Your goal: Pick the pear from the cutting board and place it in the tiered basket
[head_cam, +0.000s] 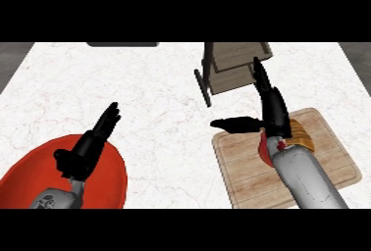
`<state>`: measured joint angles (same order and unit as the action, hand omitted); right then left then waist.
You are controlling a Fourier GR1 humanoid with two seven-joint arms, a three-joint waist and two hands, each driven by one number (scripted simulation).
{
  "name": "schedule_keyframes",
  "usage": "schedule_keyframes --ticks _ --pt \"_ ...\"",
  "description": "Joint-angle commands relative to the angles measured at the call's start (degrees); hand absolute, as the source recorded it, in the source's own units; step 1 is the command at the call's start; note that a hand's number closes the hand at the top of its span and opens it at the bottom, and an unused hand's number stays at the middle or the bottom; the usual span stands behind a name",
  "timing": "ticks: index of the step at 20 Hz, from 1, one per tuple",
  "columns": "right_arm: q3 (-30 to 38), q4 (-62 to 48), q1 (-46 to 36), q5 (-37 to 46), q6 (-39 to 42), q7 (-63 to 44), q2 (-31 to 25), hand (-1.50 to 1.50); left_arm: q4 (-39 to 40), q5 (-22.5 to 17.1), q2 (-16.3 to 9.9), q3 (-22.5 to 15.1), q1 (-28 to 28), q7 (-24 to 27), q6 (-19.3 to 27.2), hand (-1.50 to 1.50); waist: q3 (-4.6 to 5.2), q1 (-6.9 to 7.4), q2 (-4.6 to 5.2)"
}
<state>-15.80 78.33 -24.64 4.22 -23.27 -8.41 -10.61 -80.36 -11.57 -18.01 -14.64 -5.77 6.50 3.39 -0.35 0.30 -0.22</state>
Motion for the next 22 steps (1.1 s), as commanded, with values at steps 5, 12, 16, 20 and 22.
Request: schedule_keyframes --ticks 5,12,16,20,22 --pt "-8.61 3.67 -7.81 12.7 14.86 -23.94 -18.44 -1.5 0.82 -1.45 0.22 1.28 1.05 -0.19 -0.5 0.0 0.91 -1.41 -0.88" --pt "-17.6 10.47 -14.54 10.16 40.79 -42.62 -25.51 -1.5 2.82 -0.82 1.03 1.23 0.65 0.97 -0.18 0.0 0.92 -2.11 -0.92" --pt "-17.84 16.99 -18.53 4.37 47.87 -58.94 -20.07 -1.5 2.47 0.68 2.17 0.24 -1.23 -0.22 0.74 0.0 0.55 -1.43 -0.4" --pt "-17.75 22.31 -16.56 1.91 47.65 -66.61 -19.8 -1.5 2.48 -0.12 2.57 0.71 0.96 0.98 -0.41 0.0 0.47 -1.36 -0.32" --pt "-16.57 19.87 -19.74 0.32 49.43 -67.01 -20.08 -1.5 4.47 -0.33 2.27 2.12 -2.86 0.57 -1.0 0.0 0.48 -1.06 -0.04"
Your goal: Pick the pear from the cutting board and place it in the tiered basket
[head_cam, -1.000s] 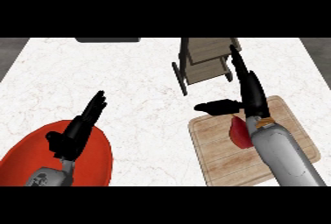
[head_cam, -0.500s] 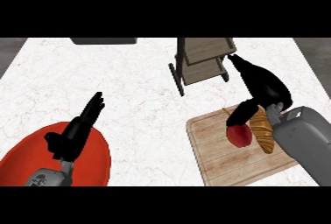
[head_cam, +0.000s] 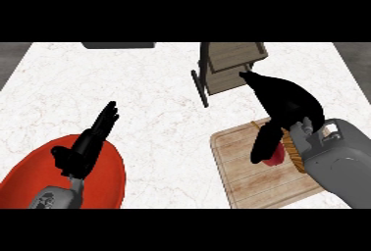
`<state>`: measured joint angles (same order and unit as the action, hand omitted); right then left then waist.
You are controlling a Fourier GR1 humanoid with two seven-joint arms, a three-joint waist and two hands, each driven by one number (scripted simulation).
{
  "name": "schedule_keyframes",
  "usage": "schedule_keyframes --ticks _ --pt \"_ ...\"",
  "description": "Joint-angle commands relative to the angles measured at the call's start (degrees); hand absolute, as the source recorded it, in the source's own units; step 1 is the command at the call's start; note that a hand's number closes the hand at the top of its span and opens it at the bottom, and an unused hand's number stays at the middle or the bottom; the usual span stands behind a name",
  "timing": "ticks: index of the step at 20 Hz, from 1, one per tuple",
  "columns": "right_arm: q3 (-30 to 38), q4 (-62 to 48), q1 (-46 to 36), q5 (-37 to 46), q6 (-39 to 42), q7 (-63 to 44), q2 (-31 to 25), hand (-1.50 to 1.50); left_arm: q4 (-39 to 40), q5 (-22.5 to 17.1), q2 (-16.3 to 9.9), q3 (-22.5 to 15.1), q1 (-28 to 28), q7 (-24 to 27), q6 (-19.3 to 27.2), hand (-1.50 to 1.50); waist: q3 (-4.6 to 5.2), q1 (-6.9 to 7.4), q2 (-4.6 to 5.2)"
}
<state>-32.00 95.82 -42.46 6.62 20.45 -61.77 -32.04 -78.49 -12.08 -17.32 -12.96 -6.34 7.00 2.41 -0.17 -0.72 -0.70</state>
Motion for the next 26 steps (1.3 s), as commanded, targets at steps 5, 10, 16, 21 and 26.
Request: schedule_keyframes --ticks 5,10,16,21,26 --pt "-2.89 4.67 1.97 6.48 -0.73 -13.88 0.25 -1.5 0.47 1.76 3.61 -1.82 -0.24 -1.35 1.97 0.0 0.24 -0.02 0.35" --pt "-5.08 -2.77 3.3 7.89 1.98 -14.23 0.06 -1.5 -0.32 1.15 1.93 -0.53 1.52 0.51 0.38 0.0 0.28 0.77 0.53" --pt "-4.78 -5.27 7.83 10.67 -1.51 -11.85 4.23 -1.5 -0.44 1.11 3.09 -0.25 0.35 -0.43 -0.08 0.0 0.21 0.79 0.65" --pt "-3.43 -5.71 12.43 16.21 -3.09 -6.58 4.34 -1.5 0.84 1.14 2.21 1.55 -2.17 -2.7 -1.65 0.0 0.19 0.59 0.71" --pt "2.18 -7.78 13.4 15.17 -0.08 -4.31 1.55 -1.5 3.87 1.99 3.86 2.08 -2.87 -0.77 -1.34 0.0 0.21 0.42 0.76"
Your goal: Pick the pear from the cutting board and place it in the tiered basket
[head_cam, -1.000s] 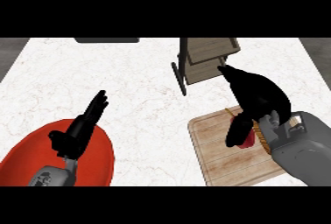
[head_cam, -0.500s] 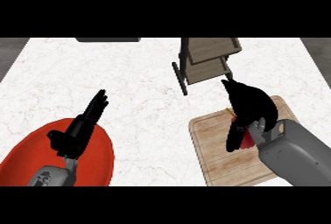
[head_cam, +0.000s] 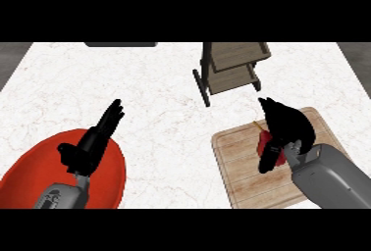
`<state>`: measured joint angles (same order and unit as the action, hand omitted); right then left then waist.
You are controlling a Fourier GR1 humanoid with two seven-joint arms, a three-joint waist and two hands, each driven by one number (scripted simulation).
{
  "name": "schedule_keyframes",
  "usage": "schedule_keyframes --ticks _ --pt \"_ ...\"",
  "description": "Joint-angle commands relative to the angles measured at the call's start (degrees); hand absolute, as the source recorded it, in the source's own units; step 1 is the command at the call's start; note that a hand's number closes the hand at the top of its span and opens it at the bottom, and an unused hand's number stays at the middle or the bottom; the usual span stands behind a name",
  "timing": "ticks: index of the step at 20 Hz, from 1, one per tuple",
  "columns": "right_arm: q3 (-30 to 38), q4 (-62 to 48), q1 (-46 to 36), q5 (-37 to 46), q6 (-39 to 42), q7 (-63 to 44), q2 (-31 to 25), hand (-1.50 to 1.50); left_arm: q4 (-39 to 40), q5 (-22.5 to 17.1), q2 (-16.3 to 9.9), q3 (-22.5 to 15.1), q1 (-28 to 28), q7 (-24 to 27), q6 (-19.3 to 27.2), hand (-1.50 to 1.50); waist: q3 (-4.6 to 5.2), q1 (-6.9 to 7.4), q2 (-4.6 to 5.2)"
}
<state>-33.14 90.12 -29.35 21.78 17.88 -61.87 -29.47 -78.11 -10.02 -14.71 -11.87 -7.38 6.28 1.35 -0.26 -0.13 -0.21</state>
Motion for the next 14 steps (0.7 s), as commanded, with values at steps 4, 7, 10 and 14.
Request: schedule_keyframes --ticks 4,7,10,14 --pt "2.81 -2.95 2.79 2.96 2.4 -3.82 1.83 -1.5 2.01 0.47 1.44 0.9 0.13 0.48 -1.07 0.0 0.28 0.07 0.23" --pt "2.62 -1.52 7.09 5.44 0.78 -1.48 2.22 -1.5 -2.41 0.26 0.77 0.54 1.98 -3.28 -1.58 0.0 0.25 0.23 0.14" --pt "4.22 -3.23 7.78 6.54 1.85 0.1 3.53 -1.5 1.07 2.98 4.52 -0.04 -1.42 -1.73 0.88 0.0 0.27 -0.05 0.21" --pt "6.71 -6.41 8.74 10.24 2.47 5.12 5.01 -1.5 -0.8 1.64 2.46 2.66 -0.12 -2.48 -2.89 0.0 0.26 0.17 0.21"
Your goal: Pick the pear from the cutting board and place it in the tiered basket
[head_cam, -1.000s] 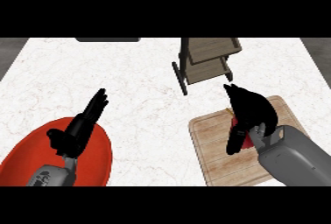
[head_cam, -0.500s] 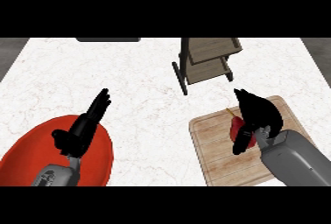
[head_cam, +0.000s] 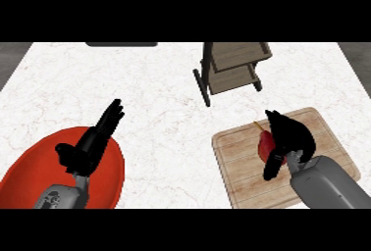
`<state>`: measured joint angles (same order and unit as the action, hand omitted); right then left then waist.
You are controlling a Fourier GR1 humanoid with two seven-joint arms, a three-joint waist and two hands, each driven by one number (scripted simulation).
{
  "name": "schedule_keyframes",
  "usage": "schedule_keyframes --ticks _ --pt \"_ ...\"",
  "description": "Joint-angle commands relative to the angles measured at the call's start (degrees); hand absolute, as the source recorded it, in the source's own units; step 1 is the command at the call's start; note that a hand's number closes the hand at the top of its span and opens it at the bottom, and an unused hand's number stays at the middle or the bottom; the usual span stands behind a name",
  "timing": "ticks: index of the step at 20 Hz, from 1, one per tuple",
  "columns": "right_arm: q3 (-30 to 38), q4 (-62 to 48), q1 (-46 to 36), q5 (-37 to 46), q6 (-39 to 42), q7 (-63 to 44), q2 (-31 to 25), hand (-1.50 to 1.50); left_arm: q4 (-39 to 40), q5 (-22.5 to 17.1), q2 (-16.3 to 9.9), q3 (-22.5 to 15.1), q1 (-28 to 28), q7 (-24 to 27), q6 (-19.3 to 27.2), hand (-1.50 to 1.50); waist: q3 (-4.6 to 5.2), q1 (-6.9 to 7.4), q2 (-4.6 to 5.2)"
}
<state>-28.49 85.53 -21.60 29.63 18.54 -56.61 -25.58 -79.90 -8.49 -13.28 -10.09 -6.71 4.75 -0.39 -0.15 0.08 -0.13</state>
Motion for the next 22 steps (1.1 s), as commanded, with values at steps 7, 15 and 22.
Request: schedule_keyframes --ticks 7,15,22 --pt "3.21 -6.02 -1.08 8.87 -6.78 9.96 7.6 1.5 0.67 0.12 0.01 2.41 1.88 1.13 -4.32 0.0 0.15 0.3 0.15" --pt "6.6 -3.85 1.4 14.33 -5.02 13.3 10.0 1.5 6.16 3.84 3.12 4.7 -1.03 3.04 -3.39 0.0 0.16 -0.11 0.13" --pt "15.87 3.47 6.1 19.77 -10.09 -17.63 12.76 1.5 1.64 2.83 2.27 5.22 4.01 0.99 -1.46 0.0 0.65 -5.67 -2.07"
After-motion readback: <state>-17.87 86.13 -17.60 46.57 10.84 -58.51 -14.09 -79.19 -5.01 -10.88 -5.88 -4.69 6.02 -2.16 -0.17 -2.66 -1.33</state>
